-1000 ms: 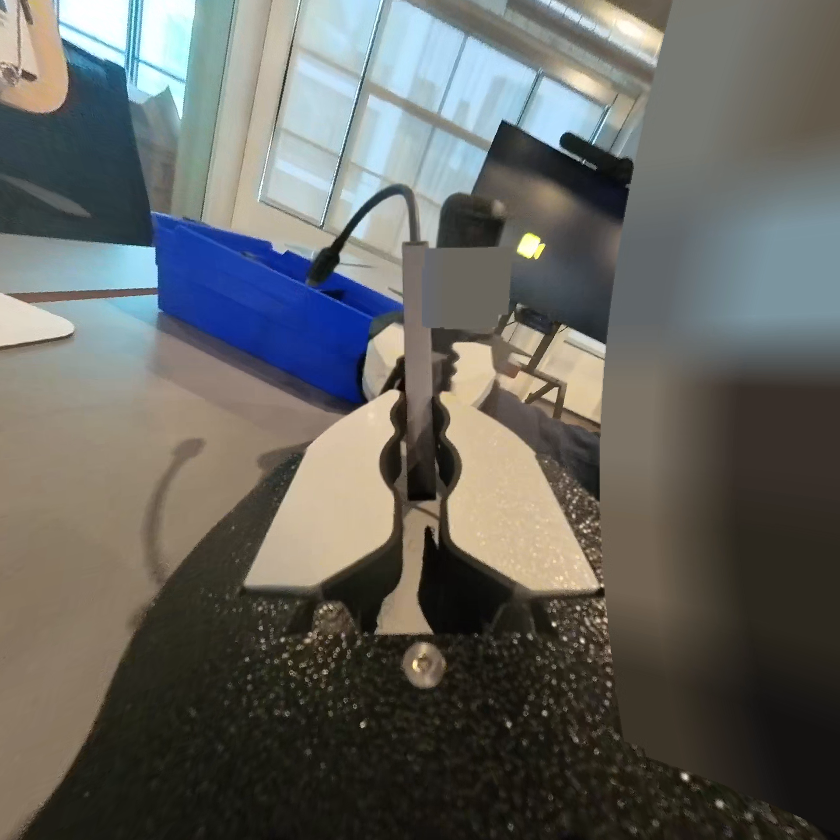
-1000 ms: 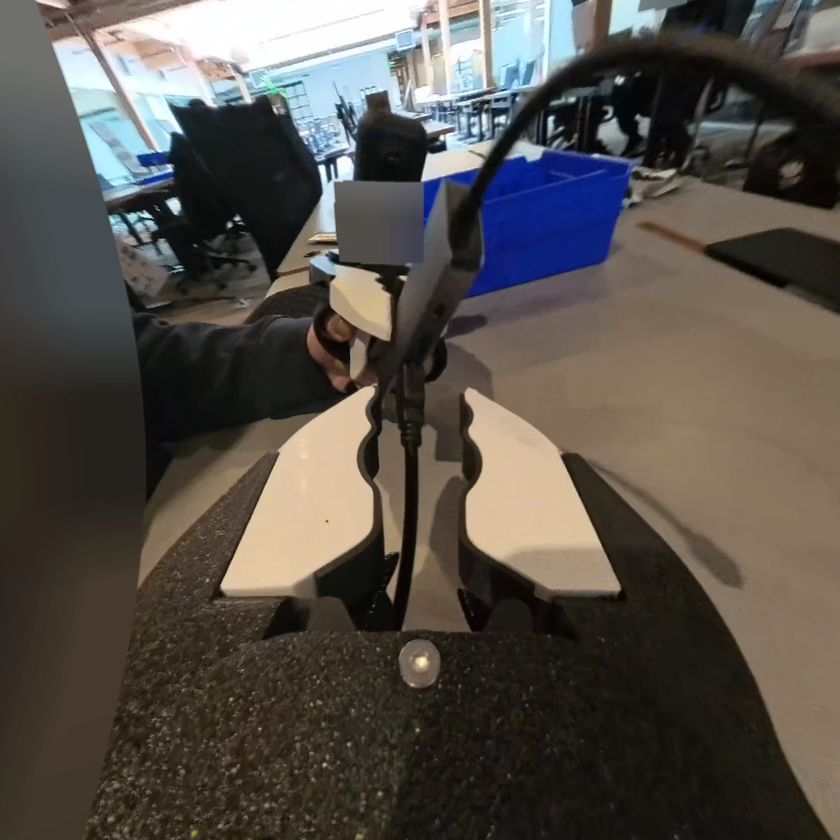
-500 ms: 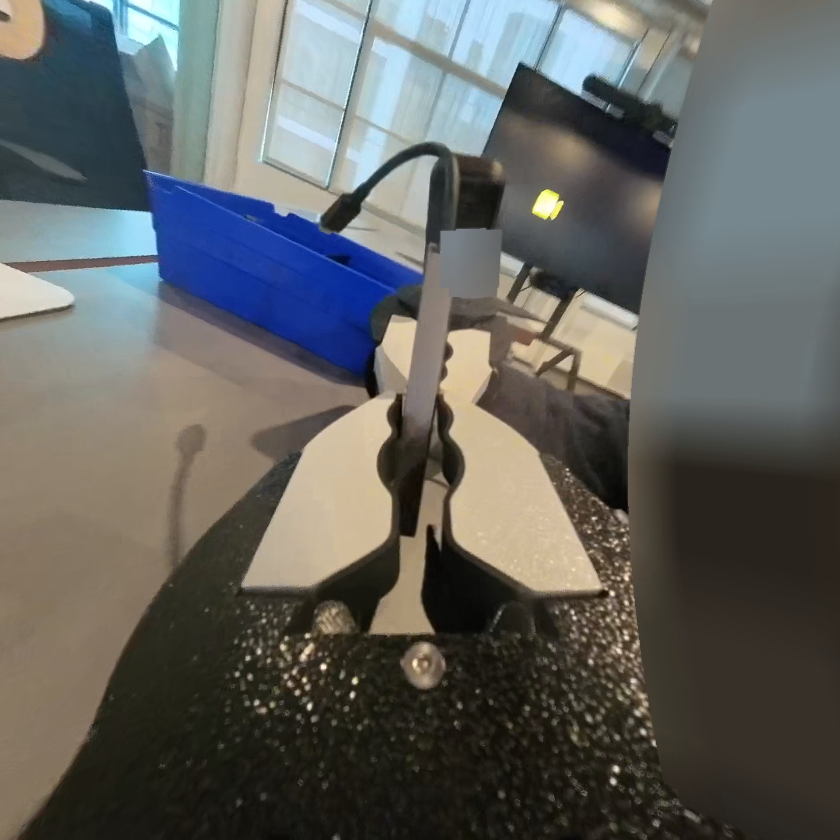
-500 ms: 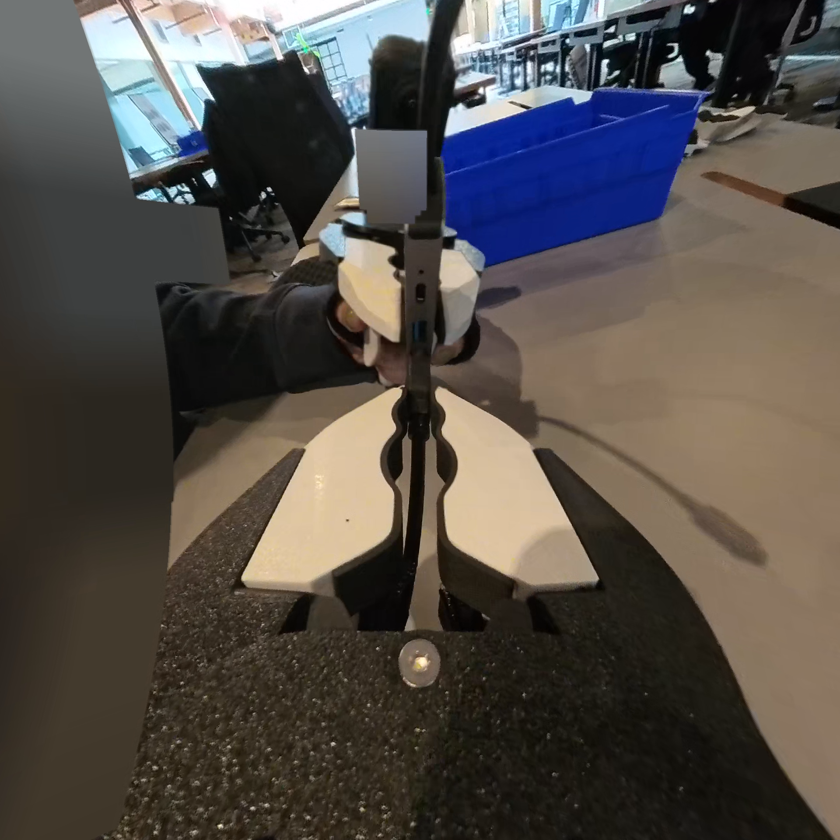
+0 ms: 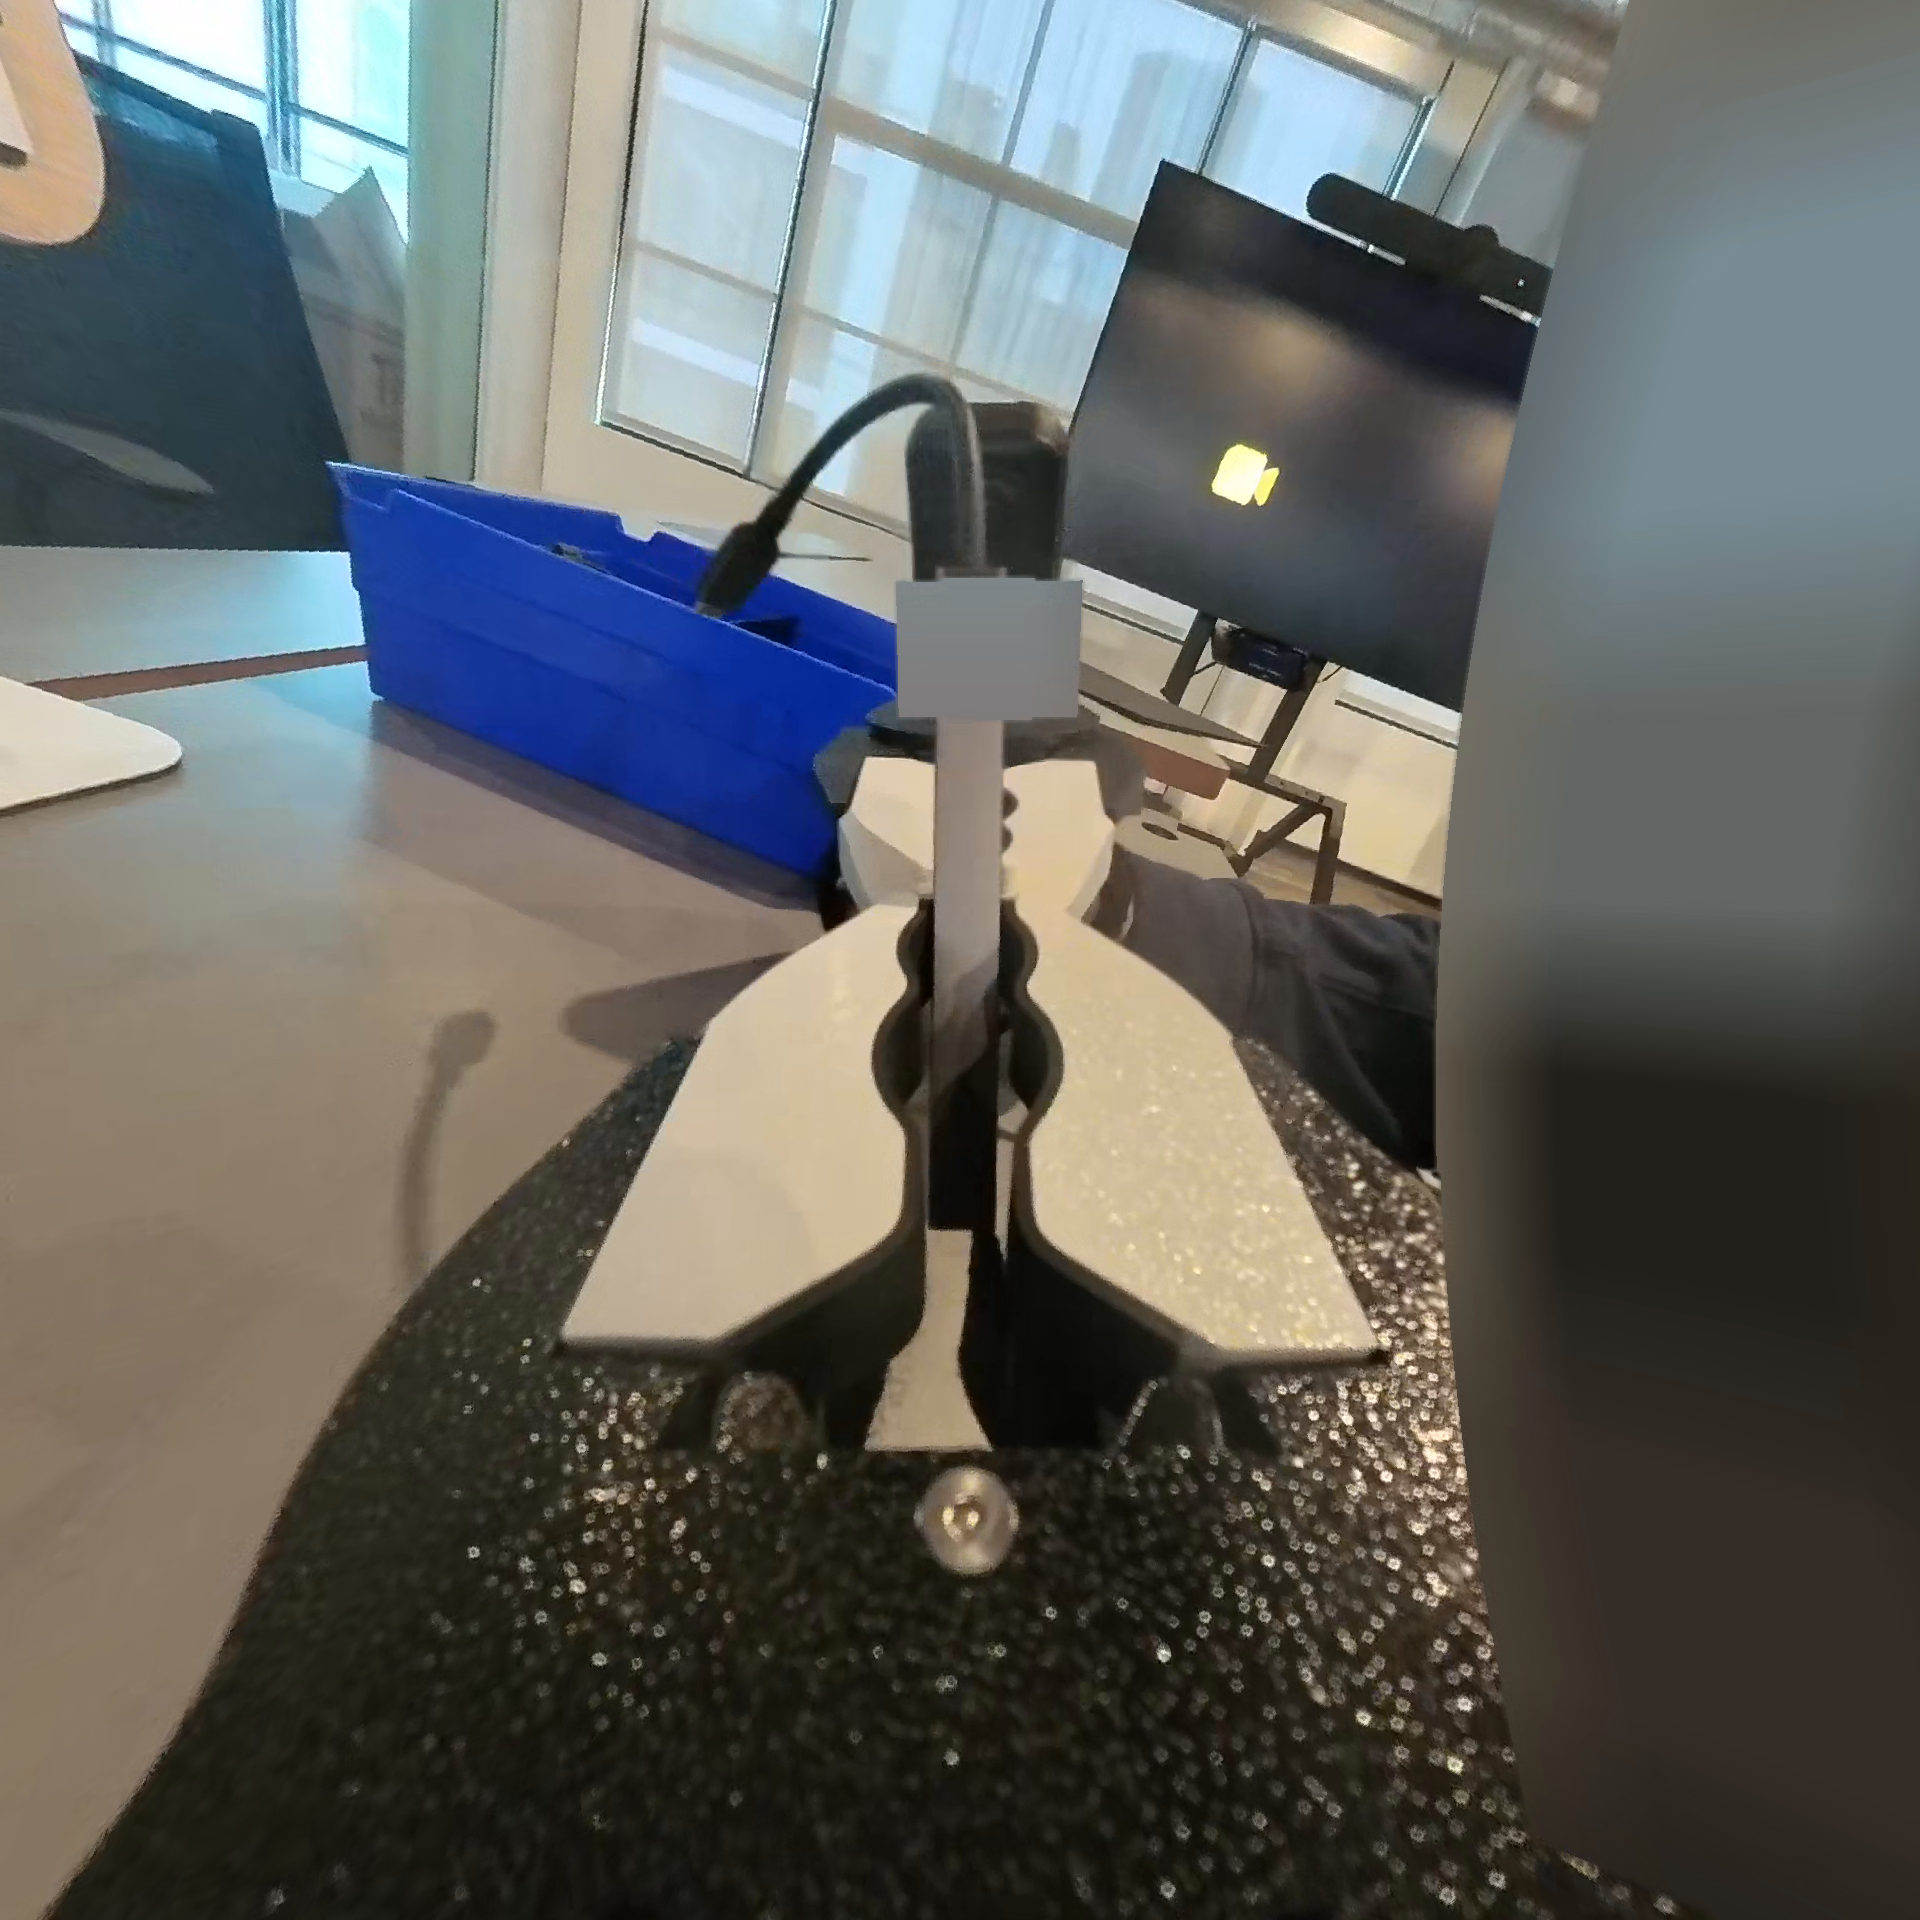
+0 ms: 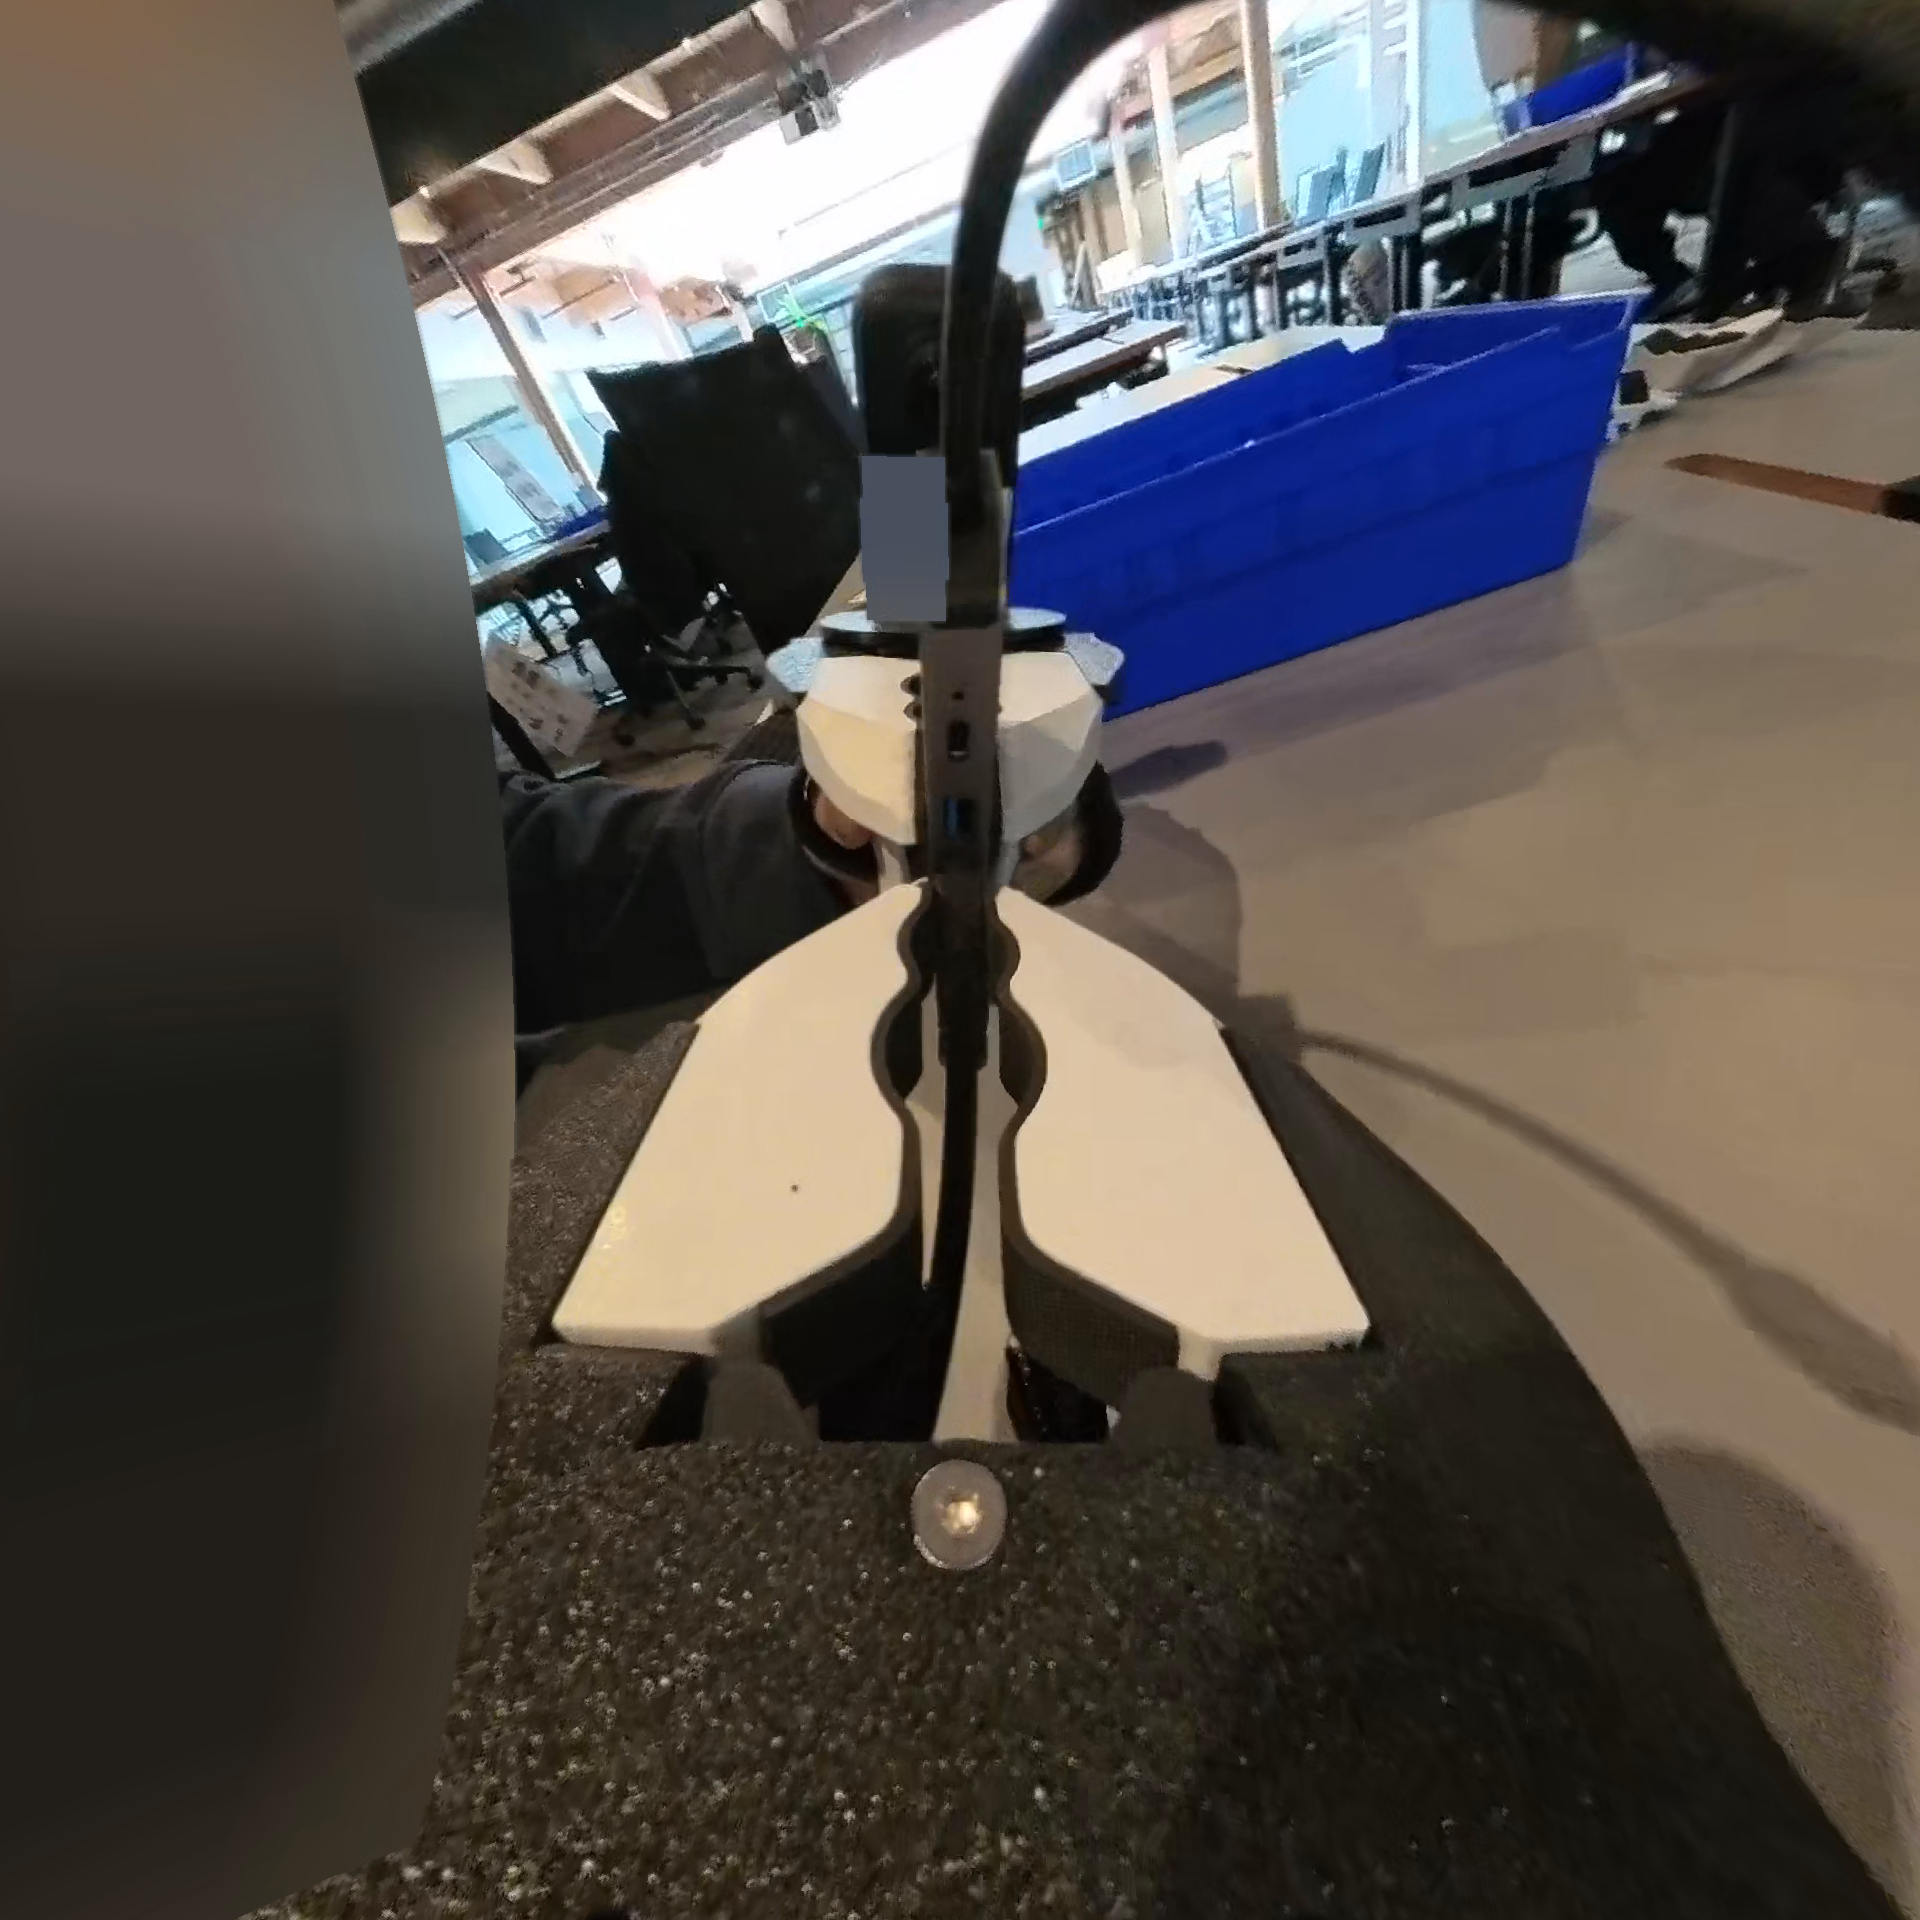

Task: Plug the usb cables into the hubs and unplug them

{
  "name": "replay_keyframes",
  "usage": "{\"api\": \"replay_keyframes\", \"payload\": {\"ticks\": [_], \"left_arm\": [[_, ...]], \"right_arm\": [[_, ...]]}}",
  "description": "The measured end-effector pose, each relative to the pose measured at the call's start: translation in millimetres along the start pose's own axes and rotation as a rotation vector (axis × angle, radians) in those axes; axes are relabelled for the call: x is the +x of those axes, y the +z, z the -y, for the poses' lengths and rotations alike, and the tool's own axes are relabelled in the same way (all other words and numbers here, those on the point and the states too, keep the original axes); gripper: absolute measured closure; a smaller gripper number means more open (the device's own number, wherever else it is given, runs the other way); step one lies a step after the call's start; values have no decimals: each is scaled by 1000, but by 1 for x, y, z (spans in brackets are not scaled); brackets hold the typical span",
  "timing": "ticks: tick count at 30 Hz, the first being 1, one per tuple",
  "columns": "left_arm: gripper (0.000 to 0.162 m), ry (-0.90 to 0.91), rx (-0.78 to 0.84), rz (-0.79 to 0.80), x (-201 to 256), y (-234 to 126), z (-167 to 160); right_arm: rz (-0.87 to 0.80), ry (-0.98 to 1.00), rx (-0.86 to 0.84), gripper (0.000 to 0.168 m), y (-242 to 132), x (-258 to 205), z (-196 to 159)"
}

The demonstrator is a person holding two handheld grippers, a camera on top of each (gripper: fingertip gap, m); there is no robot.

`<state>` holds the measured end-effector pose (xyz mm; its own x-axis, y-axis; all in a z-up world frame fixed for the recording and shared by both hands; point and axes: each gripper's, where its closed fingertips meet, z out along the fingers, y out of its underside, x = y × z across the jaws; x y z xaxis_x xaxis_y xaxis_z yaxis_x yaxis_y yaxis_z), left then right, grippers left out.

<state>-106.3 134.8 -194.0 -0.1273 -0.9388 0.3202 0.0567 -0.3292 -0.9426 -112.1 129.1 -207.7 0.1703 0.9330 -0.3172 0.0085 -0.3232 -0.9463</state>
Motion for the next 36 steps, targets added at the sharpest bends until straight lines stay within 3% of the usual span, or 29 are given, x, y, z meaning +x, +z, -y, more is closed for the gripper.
{"api": "replay_keyframes", "payload": {"ticks": [5, 11, 17, 23, 30, 36], "left_arm": [[150, -79, 51, -150, 18, -2, 10], [150, 79, 18, 40, 2, -3, 11], [150, 15, -19, -123, 21, -4, 7], [150, 95, -66, -33, 10, -4, 4], [150, 102, -145, -154, 27, -6, -8], [150, 153, -118, -20, 11, -4, -3]], "right_arm": [[102, -26, 18, 159, 1, -19, 9], [-89, -144, -35, 159, 2, -1, 9], [78, -61, -55, 160, 0, -20, 4], [-69, -163, -110, 159, 0, -9, 3], [39, -145, -178, 160, 0, -25, -8], [-101, -216, -178, 160, -2, -10, -2]]}}
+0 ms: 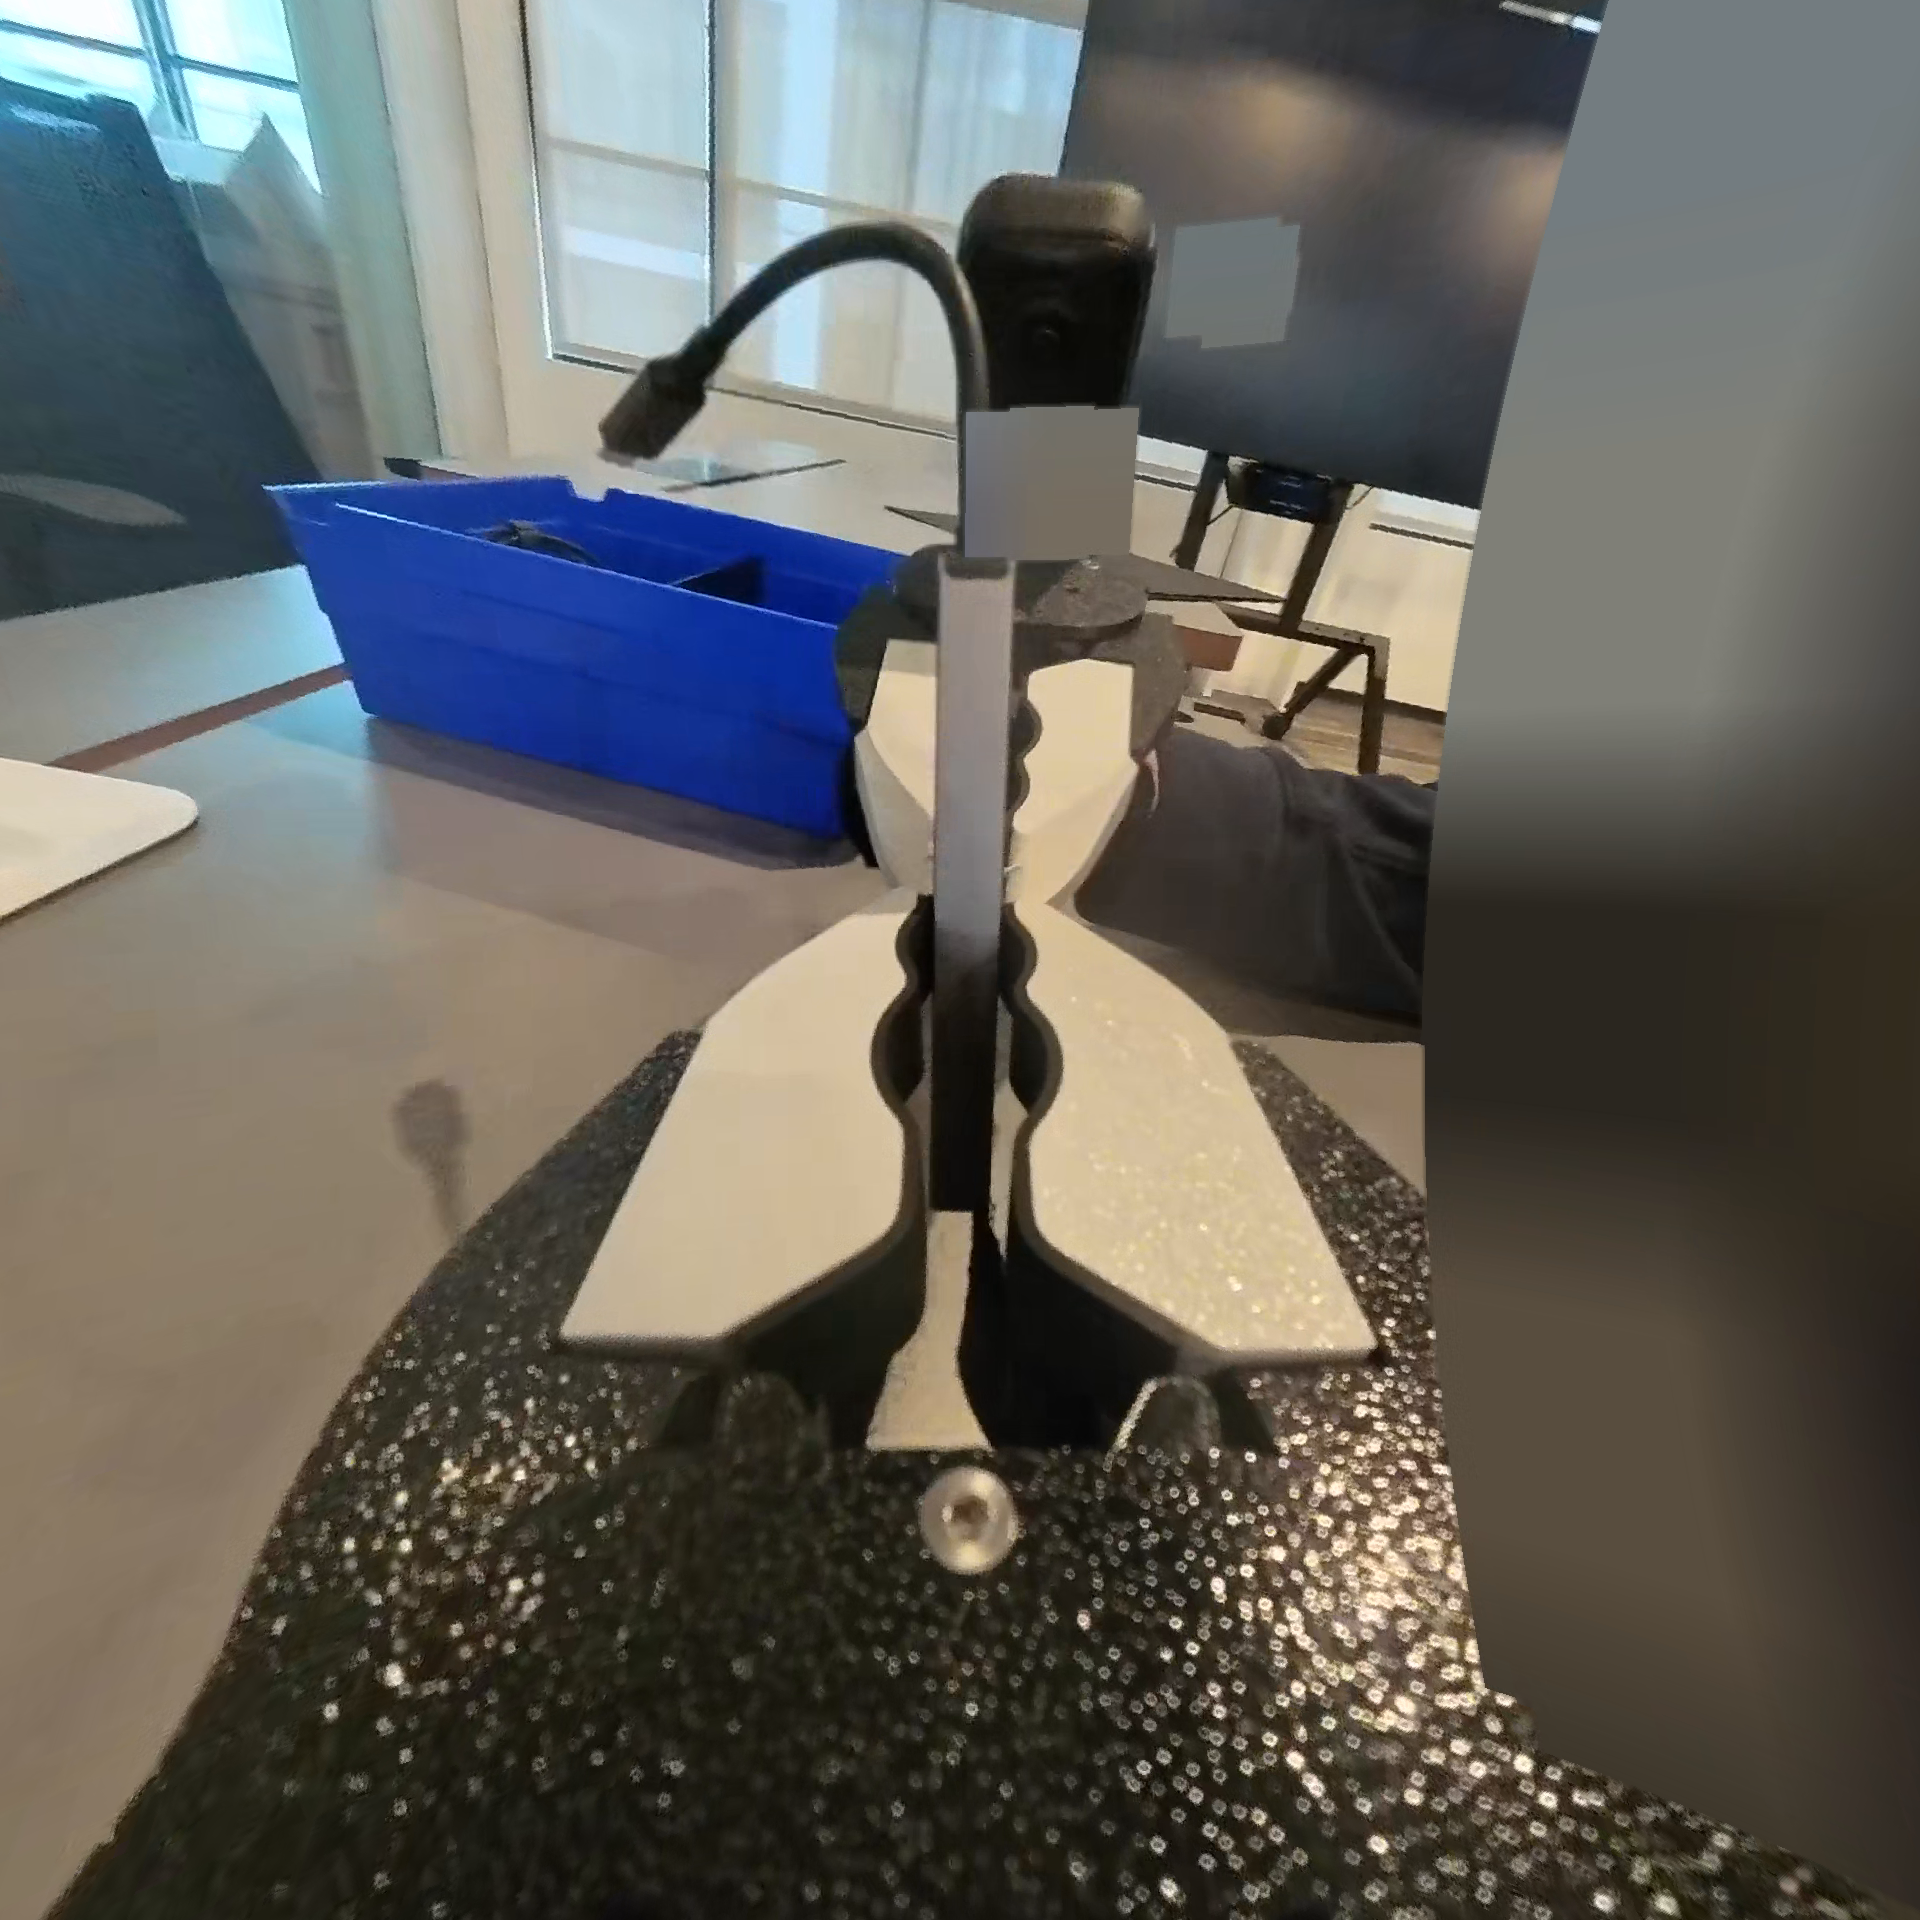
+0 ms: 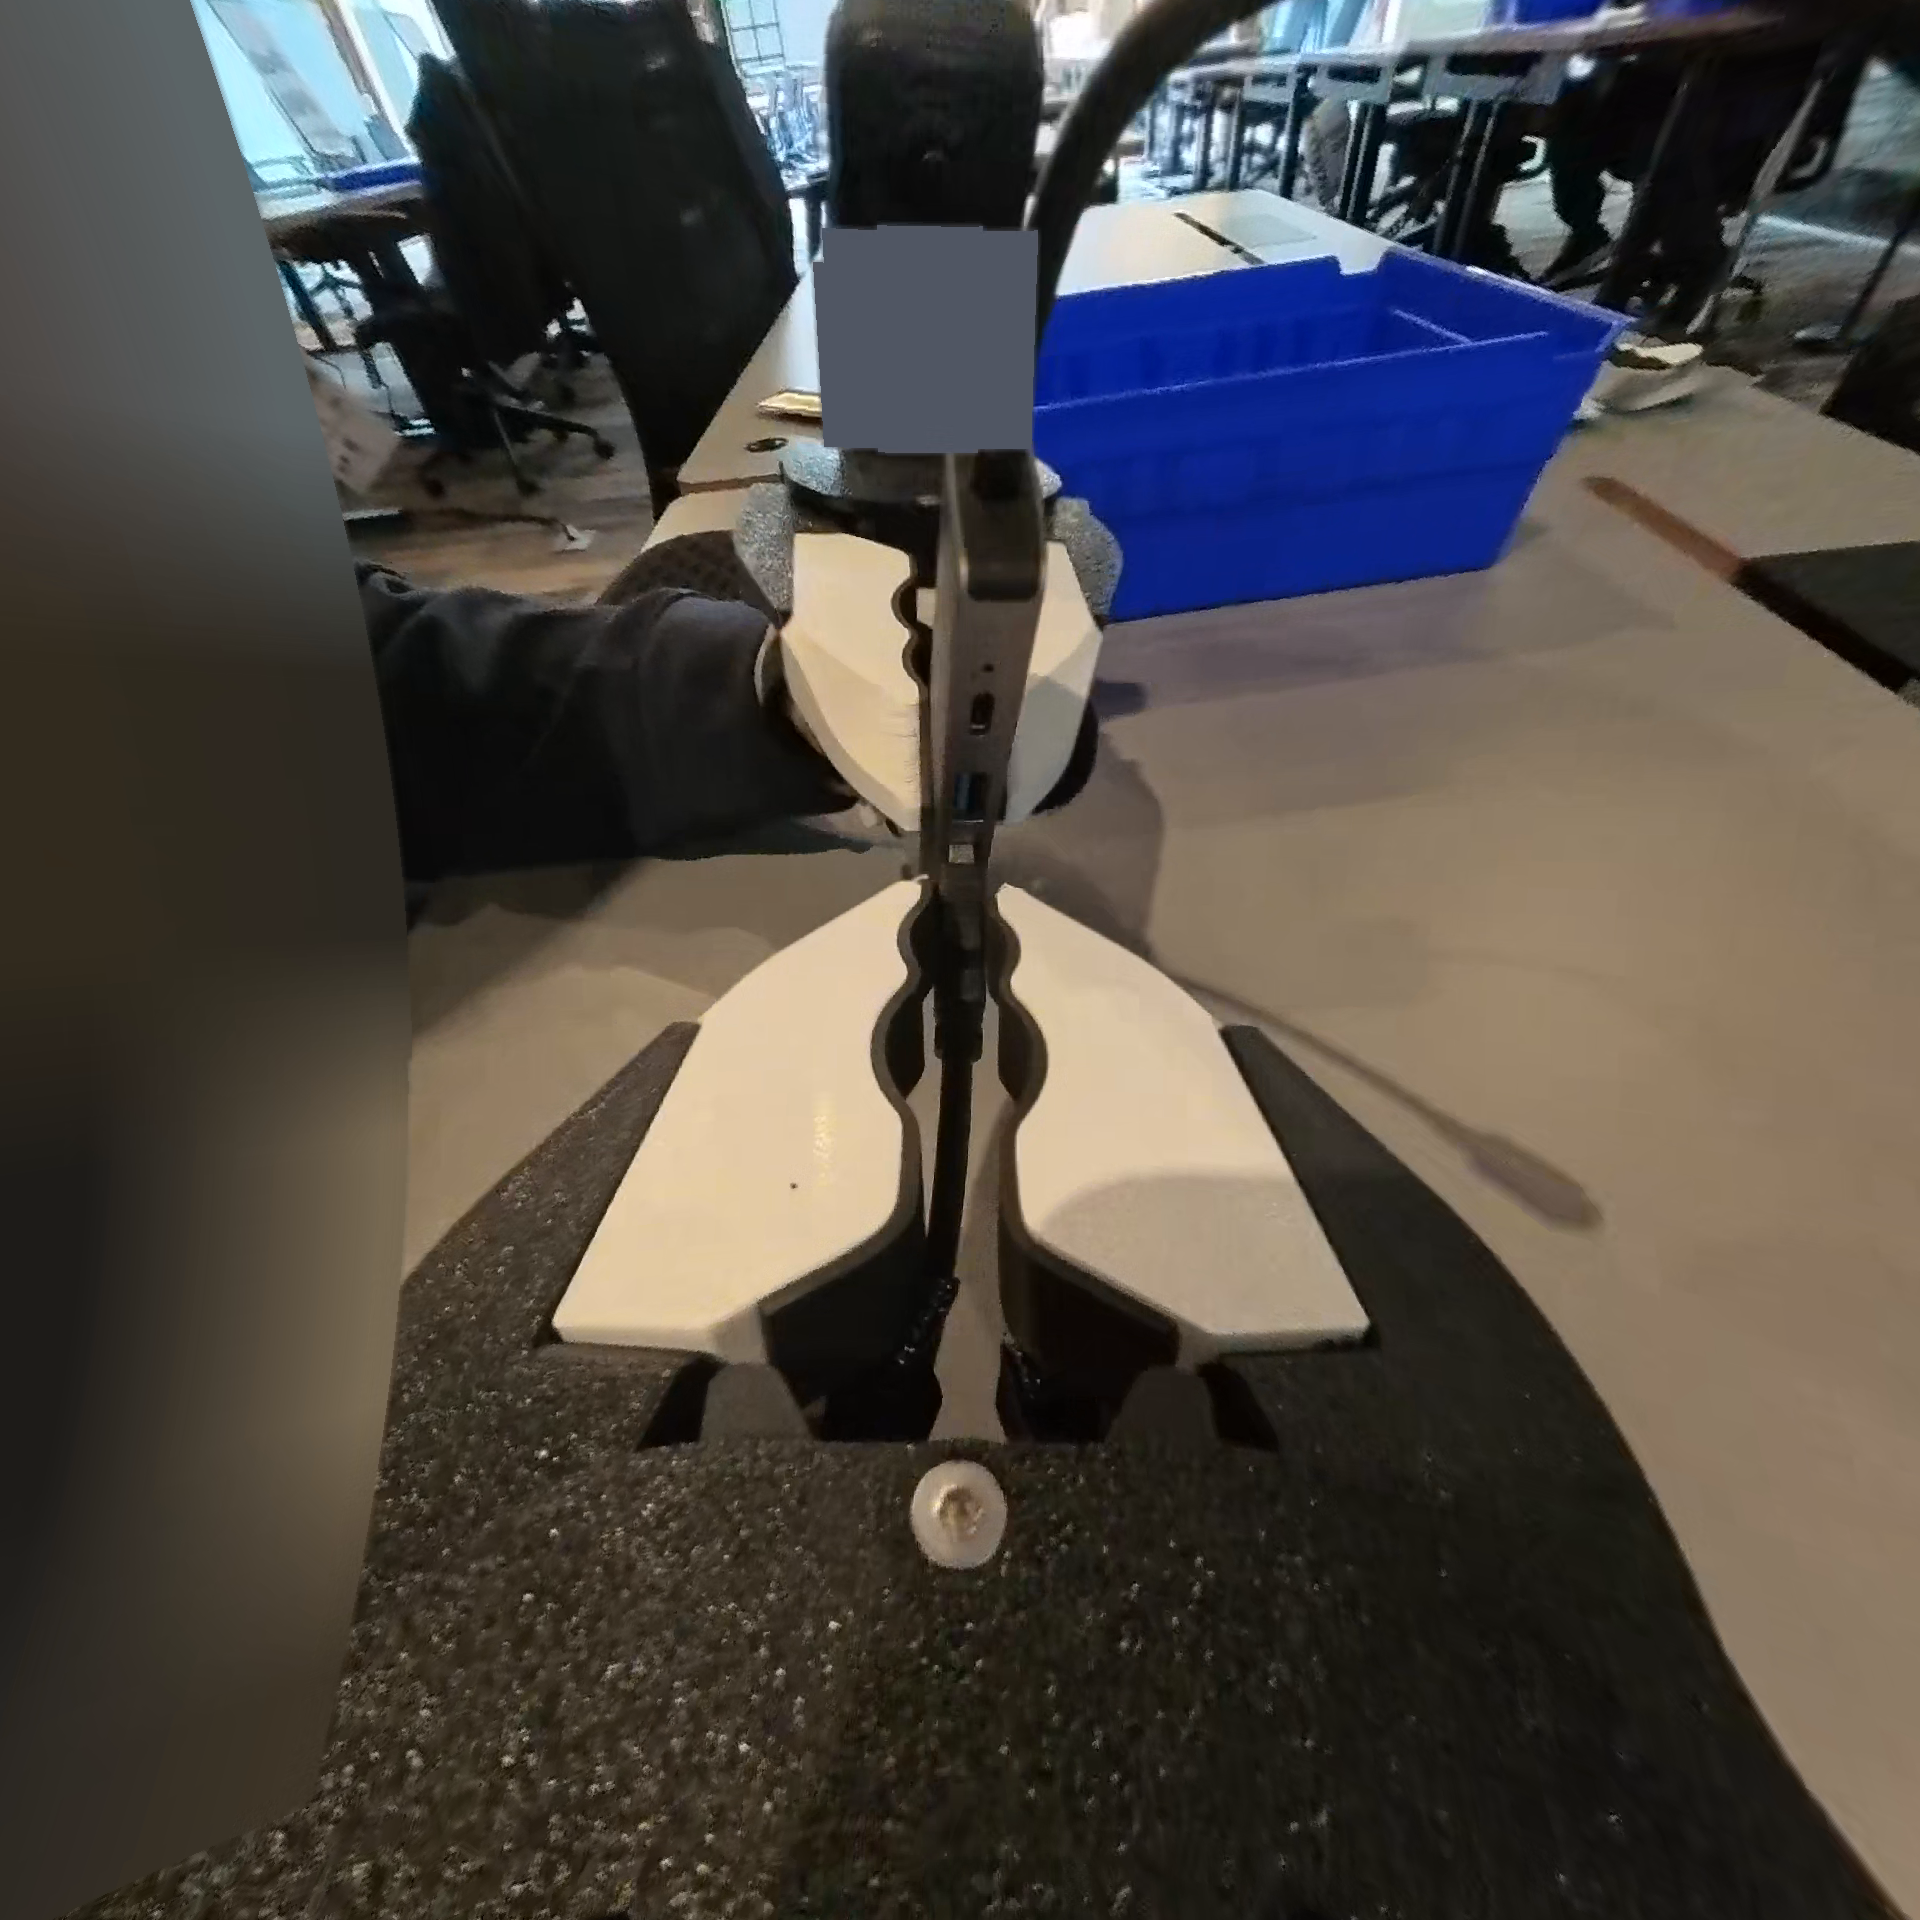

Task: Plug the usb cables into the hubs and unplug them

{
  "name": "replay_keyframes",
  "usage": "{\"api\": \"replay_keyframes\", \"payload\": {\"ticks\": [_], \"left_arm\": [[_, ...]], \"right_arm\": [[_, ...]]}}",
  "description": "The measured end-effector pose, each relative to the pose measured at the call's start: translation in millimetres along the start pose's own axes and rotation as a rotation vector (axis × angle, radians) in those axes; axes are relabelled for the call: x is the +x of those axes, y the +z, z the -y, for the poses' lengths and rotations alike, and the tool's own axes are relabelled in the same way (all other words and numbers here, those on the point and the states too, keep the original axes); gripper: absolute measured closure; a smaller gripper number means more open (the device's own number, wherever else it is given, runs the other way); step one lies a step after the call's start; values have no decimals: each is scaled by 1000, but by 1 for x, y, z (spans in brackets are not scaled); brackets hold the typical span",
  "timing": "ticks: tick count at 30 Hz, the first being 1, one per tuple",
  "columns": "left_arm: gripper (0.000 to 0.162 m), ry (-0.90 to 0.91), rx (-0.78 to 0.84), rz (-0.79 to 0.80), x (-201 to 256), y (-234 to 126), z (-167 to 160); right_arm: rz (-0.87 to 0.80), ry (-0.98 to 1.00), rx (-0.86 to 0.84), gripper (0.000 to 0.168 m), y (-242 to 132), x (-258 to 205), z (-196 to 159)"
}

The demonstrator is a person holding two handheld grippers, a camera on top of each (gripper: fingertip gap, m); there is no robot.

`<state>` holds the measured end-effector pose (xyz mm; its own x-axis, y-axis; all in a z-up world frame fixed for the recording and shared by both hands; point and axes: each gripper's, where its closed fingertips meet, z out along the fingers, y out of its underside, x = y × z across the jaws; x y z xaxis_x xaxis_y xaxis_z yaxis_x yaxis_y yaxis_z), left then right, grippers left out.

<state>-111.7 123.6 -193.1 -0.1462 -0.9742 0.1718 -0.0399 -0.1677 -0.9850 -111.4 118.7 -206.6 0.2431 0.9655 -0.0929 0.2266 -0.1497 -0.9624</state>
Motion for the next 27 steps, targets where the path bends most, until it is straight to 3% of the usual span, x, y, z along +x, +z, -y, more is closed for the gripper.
{"api": "replay_keyframes", "payload": {"ticks": [5, 10, 15, 22, 27], "left_arm": [[150, -50, -59, -151, 19, -2, -9], [150, -30, -21, -45, 4, 1, -5], [150, -93, -2, -185, 19, 1, -9], [151, -69, 20, -58, 1, 4, -9], [151, -88, -7, -120, 8, 3, -13]], "right_arm": [[141, 28, -36, 160, 1, -19, -6], [15, -20, -47, 160, -1, -4, -5], [106, -39, -69, 159, -2, -19, -8], [-16, -52, -80, 159, -4, 0, -10], [43, -31, -95, 159, -3, -8, -14]]}}
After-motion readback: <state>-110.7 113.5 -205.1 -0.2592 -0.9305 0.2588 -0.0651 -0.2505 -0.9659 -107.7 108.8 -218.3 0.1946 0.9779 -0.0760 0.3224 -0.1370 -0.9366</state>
